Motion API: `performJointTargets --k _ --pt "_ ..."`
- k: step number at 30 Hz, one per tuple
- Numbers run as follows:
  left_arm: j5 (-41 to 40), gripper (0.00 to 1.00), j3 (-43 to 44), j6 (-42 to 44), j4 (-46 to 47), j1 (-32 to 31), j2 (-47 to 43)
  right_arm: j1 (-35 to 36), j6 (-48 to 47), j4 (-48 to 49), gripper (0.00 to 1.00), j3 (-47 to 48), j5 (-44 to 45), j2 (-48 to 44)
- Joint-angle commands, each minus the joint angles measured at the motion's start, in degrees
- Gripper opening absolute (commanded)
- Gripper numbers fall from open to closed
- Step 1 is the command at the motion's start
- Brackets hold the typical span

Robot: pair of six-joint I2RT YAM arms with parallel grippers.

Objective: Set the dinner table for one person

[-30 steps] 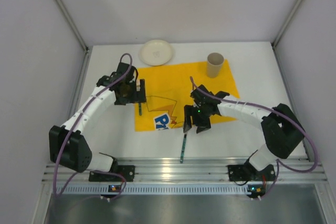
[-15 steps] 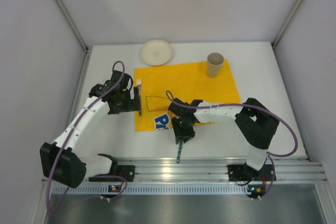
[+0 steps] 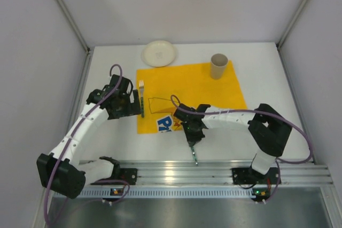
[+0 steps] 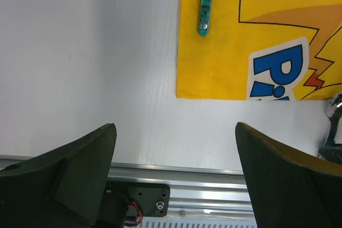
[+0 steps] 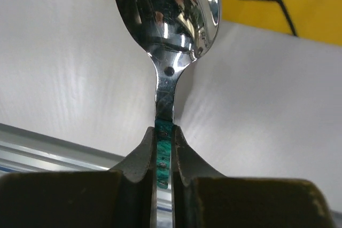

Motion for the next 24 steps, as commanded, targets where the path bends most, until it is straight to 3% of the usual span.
performJointTargets --k 1,5,10,14,24 --pt "0.19 0.98 -0.43 -1.19 0.84 -0.18 -0.41 0.65 -1.98 -10.91 0.00 0.92 6.98 -8.54" --pt "0.54 0.98 0.71 -1.54 2.34 -0.26 1.26 -2.77 -5.23 -17.35 0.00 5.83 11.73 -14.27" --pt "1.42 0.98 1.50 -1.63 4.10 -0.27 3.11 -14.01 -13.31 -18.68 0.00 7.16 15.77 -15.77" --pt "1.94 0.98 1.15 -1.28 5.59 -0.27 3.73 -21.40 -18.59 -17.10 0.00 8.92 22.53 -11.30" --pt "1.86 0.98 1.76 0.39 7.17 -0.27 7.23 -32.22 -24.84 -11.82 0.00 18.59 23.61 3.12"
